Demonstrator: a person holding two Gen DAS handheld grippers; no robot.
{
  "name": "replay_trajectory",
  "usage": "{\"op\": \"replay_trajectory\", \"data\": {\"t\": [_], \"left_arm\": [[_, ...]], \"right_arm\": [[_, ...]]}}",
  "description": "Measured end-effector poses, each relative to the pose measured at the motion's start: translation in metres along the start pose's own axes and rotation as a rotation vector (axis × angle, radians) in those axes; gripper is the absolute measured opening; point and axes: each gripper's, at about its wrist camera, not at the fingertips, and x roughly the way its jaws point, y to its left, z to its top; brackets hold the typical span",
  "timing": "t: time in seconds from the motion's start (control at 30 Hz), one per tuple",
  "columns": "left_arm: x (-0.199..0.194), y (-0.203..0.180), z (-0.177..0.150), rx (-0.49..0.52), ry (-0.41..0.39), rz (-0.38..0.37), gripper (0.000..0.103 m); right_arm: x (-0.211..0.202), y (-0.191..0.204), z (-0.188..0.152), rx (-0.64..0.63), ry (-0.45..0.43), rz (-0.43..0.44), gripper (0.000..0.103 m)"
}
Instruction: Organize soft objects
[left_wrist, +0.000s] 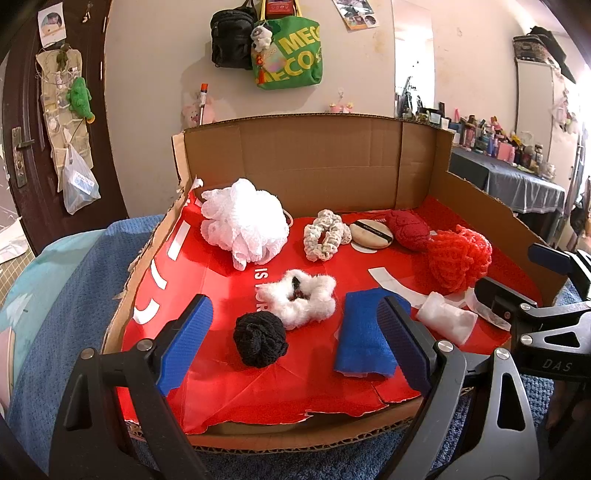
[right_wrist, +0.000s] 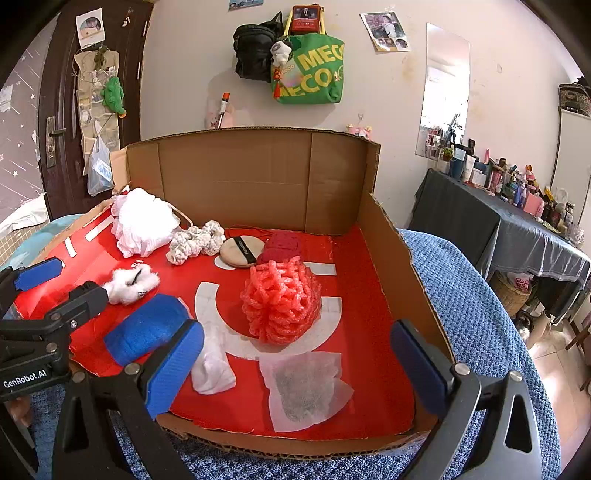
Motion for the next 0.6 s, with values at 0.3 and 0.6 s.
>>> {"op": "replay_trajectory", "data": {"t": [0.3, 0.6], "left_arm": [[-0.024, 0.0, 0.001, -0.026, -0.028, -0.011, 0.091], [-0.07, -0.001, -0.036, -0.061, 0.058, -0.044, 0.093]], "right_arm": [[-0.031, 0.0, -0.006, 0.011, -0.044, -0.022, 0.103], [-0.077, 0.0, -0.044, 0.018, 0.062, -0.011, 0.103]]}}
